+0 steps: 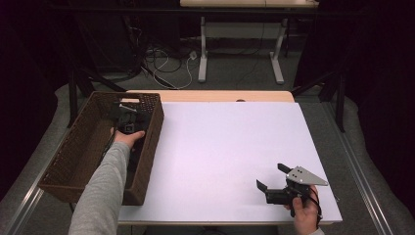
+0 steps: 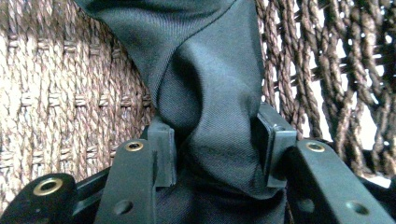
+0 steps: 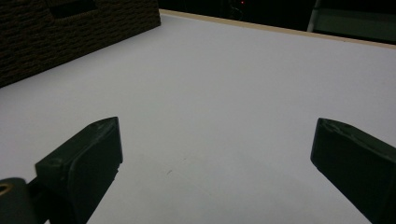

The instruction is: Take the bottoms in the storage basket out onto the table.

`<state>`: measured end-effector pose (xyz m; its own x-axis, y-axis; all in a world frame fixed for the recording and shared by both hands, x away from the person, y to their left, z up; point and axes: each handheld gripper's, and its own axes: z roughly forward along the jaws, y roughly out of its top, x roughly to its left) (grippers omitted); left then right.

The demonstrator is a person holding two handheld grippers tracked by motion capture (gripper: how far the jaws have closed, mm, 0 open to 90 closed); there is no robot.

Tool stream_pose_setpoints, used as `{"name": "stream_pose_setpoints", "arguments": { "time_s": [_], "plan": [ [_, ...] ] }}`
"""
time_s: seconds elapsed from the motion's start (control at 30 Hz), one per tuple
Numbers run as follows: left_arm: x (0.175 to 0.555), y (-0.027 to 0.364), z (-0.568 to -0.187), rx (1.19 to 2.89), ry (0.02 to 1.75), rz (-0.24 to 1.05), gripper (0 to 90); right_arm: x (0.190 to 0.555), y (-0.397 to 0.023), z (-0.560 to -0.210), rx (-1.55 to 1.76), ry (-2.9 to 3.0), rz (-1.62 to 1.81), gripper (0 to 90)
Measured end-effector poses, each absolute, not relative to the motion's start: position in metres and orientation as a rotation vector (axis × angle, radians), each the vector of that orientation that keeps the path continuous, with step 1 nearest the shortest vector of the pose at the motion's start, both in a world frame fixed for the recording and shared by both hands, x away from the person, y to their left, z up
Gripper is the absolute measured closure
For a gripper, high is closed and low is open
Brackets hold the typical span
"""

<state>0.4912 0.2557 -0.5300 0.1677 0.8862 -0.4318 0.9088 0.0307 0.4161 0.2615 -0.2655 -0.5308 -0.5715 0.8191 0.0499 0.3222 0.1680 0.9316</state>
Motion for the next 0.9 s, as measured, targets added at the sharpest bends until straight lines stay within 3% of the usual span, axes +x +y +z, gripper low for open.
{"name": "stream_pose_setpoints", "arguments": {
  "time_s": [0.9],
  "plan": [
    [0.473, 0.27, -0.496, 1.736, 1.612, 0.107, 58.8, 0.255, -0.267, -0.529, 1.083, 1.968, 1.388, 1.8]
  ]
}}
